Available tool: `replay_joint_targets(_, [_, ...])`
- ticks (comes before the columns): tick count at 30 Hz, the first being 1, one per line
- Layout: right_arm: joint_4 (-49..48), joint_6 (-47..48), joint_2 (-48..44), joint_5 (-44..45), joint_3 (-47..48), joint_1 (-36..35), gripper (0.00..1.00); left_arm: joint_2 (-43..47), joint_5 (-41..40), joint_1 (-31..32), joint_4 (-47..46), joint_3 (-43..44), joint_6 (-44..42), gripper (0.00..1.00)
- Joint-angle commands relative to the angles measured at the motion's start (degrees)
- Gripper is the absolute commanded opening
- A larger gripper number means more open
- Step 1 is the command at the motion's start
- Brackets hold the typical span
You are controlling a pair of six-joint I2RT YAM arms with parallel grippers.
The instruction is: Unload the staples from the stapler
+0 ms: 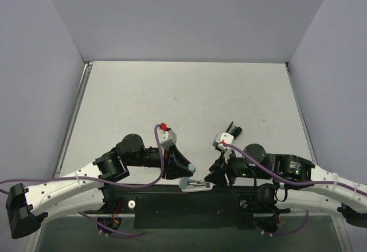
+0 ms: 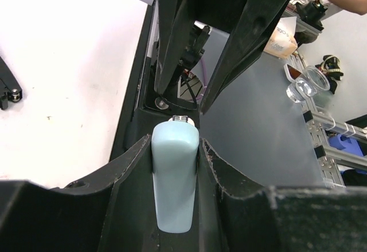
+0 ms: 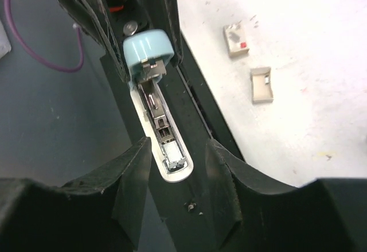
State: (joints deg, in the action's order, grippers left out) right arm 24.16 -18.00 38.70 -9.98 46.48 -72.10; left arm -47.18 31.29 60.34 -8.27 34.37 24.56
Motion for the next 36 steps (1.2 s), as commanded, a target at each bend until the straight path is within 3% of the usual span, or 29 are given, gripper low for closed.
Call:
replay_joint_targets(1, [1.7,-0.3,-0.9,8.8,5.1,-0.4,0.39,-0.1,-3.0,0.2,-0.3,3.6,-1.6,0.0])
replay_joint_targets(5, [1.6,-0.6,0.7,17.5,7.7,-0.4,0.39,-0.7,-8.2,0.2,1.9,4.6,-2.6,0.0])
replay_joint_targets(11, [0.3,-2.5,6.6,28.2,10.1,0.3,0.27,-3.0,-20.4,0.0,4.8,6.8,-2.8,0.0])
replay_joint_targets(13, [-1.1,-2.0,8.8,29.6,9.9,2.0,0.19,-4.6,-22.8,-0.7,5.0,7.5,-3.5,0.0])
replay_joint_targets(14, [-1.5,-2.0,10.5,29.1,9.7,4.7,0.07,-5.7,-23.4,-0.9,4.9,7.7,-4.2,0.0])
replay_joint_targets(16, [-3.6,-1.7,12.4,25.6,9.0,9.2,0.0,-7.4,-24.6,-2.0,4.4,8.3,-5.0,0.0])
replay_joint_targets(27, [-27.5,-2.5,18.7,11.0,-0.9,25.8,0.0,-12.0,-16.3,-15.9,-3.6,7.7,-2.0,0.0])
replay_joint_targets(36, [-41.3,-3.1,29.3,1.5,-0.8,29.1,0.0,-15.8,-13.5,-20.7,-9.6,6.6,0.7,0.0])
